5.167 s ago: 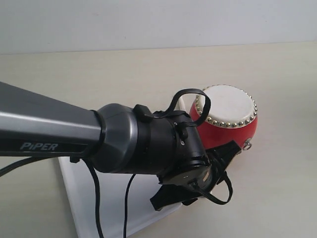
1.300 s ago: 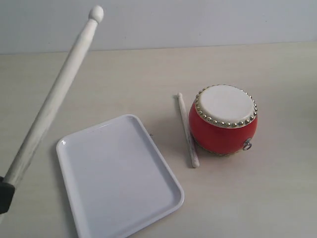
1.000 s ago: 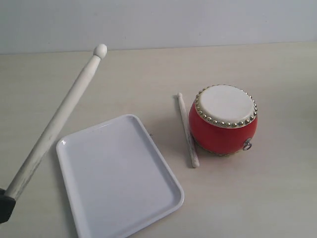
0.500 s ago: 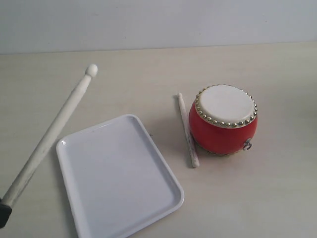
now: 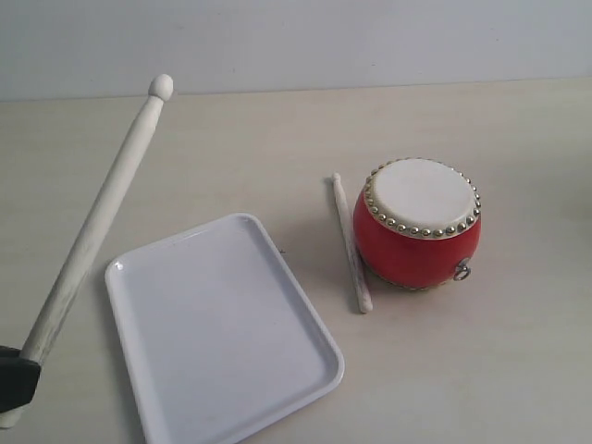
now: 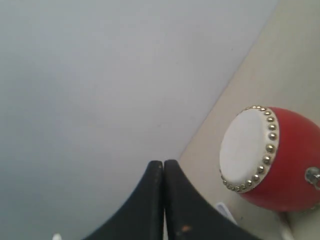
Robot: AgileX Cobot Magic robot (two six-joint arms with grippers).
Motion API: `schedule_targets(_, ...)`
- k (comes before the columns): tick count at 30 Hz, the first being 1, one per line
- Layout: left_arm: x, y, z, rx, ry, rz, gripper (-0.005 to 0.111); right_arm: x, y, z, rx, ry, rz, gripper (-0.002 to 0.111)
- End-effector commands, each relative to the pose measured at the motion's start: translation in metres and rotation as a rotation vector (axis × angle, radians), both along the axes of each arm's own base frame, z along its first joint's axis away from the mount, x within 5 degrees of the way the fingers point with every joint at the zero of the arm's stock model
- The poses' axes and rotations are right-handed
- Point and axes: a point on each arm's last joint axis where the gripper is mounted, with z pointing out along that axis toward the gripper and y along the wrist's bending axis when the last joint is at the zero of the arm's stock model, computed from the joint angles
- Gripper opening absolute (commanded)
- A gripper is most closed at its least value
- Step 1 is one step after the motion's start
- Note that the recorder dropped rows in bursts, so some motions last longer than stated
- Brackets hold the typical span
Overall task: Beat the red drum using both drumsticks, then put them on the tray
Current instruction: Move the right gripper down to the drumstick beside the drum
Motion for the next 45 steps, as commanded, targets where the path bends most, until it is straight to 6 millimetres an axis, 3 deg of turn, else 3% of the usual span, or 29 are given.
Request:
schedule_targets(1,0.005,0.001,0.001,0.017,-0.058,0.009,0.0,0.0,0.009,0.032,-0.261,-0.006,0.131,0.0)
schedule_targets(4,0.007,-0.001,0.002,0.0,-0.071,0.018,0.0,0.017,0.018,0.048,-0.417,0.092,0.26,0.0)
schedule_targets(8,0.008,-0.002,0.004,-0.023,-0.087,0.025,0.0,0.054,0.029,0.069,-0.572,0.214,0.443,0.0)
schedule_targets(12,0.009,-0.004,0.007,-0.065,-0.095,0.035,0.0,0.094,0.04,0.081,-0.624,0.344,0.621,0.0)
schedule_targets(16,0.011,-0.006,0.01,-0.106,-0.113,0.047,0.0,0.118,0.053,0.083,-0.659,0.414,0.746,0.0)
schedule_targets(20,0.013,-0.007,0.012,-0.128,-0.137,0.055,0.0,0.122,0.073,0.081,-0.78,0.47,0.794,0.0)
schedule_targets(25,0.014,-0.007,0.013,-0.13,-0.16,0.056,0.0,0.11,0.097,0.07,-1.005,0.561,0.73,0.0)
schedule_targets(29,0.015,-0.007,0.011,-0.132,-0.174,0.059,0.0,0.105,0.125,0.061,-1.19,0.481,0.669,0.0)
schedule_targets(35,0.02,-0.01,0.001,-0.1,-0.165,0.063,0.0,0.111,0.158,0.063,-0.943,0.345,0.649,0.0)
schedule_targets(38,0.022,-0.011,0.0,-0.099,-0.167,0.064,0.0,0.115,0.171,0.044,-0.951,0.425,0.681,0.0)
schedule_targets(40,0.022,-0.011,0.0,-0.092,-0.173,0.06,0.0,0.117,0.186,0.015,-1.046,0.55,0.808,0.0)
schedule_targets(42,0.023,-0.01,0.0,-0.077,-0.18,0.056,0.0,0.127,0.201,-0.01,-1.109,0.656,0.841,0.0)
schedule_targets(45,0.023,-0.01,0.0,-0.075,-0.181,0.055,0.0,0.144,0.213,-0.028,-1.191,0.707,0.8,0.009)
